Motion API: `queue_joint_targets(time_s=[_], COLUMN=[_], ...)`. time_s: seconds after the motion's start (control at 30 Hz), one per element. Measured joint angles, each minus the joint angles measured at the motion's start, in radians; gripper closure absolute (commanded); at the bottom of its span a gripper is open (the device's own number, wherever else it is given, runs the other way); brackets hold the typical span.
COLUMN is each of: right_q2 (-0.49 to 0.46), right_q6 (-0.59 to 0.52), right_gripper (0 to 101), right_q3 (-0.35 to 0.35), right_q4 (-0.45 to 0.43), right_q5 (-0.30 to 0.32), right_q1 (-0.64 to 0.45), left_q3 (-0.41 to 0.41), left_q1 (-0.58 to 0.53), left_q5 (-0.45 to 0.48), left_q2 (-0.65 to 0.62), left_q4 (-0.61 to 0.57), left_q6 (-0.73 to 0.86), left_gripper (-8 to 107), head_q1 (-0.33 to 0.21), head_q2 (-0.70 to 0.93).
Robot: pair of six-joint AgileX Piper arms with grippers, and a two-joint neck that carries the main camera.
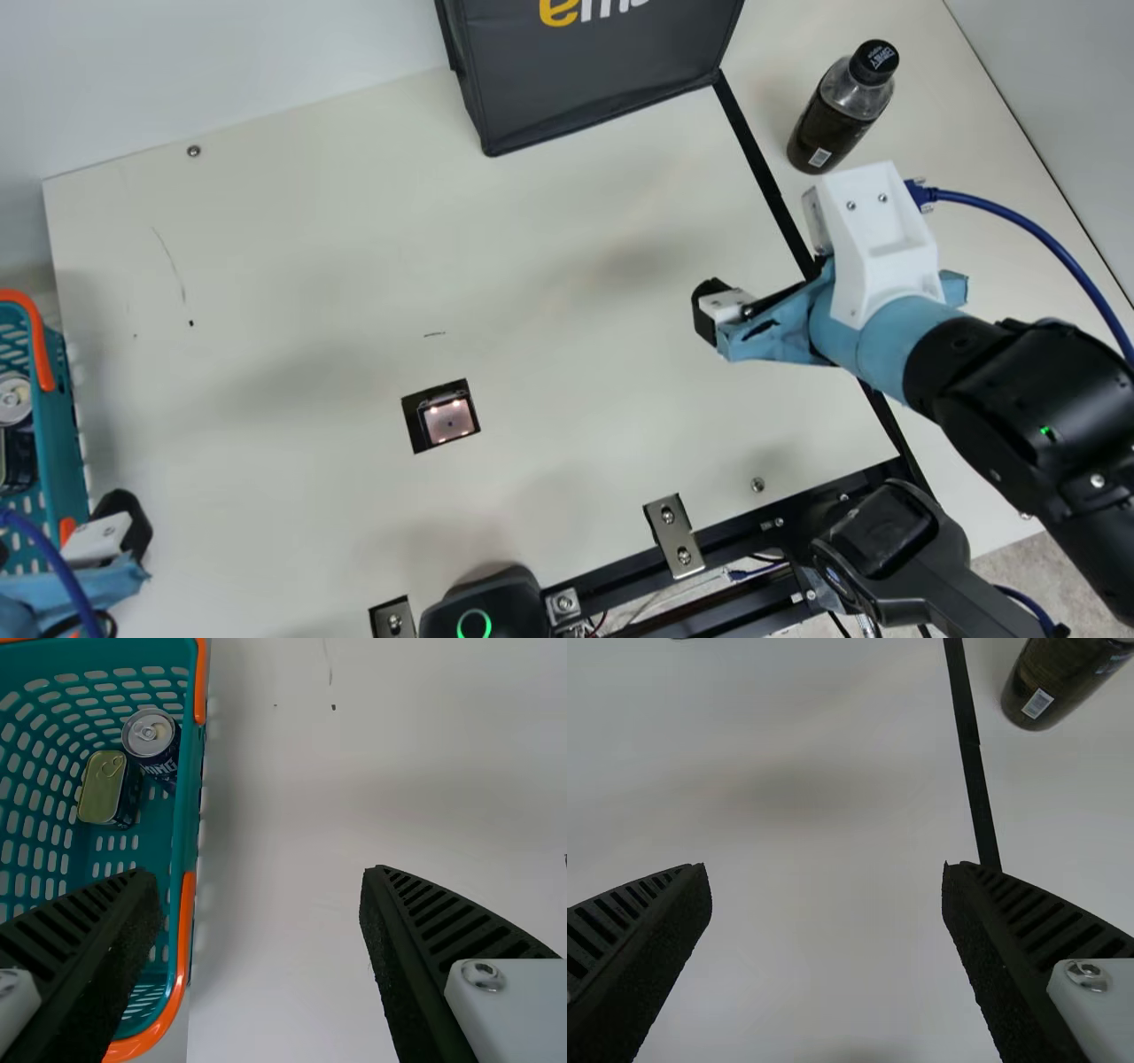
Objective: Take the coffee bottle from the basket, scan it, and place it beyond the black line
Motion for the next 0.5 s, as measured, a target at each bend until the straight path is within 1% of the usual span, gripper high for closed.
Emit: queue_joint_targets(time_s=[0.33, 0.5], right_q2=[-0.031, -0.041], right_q6=[-0.004, -0.001], right_gripper=[10, 10], right_q3=[0.012, 0.018], right_q4=[0.007, 0.007], right_q5=[0.03, 0.036], right_q1=[0.028, 0.046], left_q3=[0.0, 0.0], left_q1=[0.0, 0.0], left_q5=[0.0, 0.0], left_q2=[0.0, 0.0], left_q4=[0.0, 0.0], left_q6=[0.0, 0.0], left_gripper=[9, 9], head_q1=[0.0, 0.0], head_q2=[0.0, 0.092])
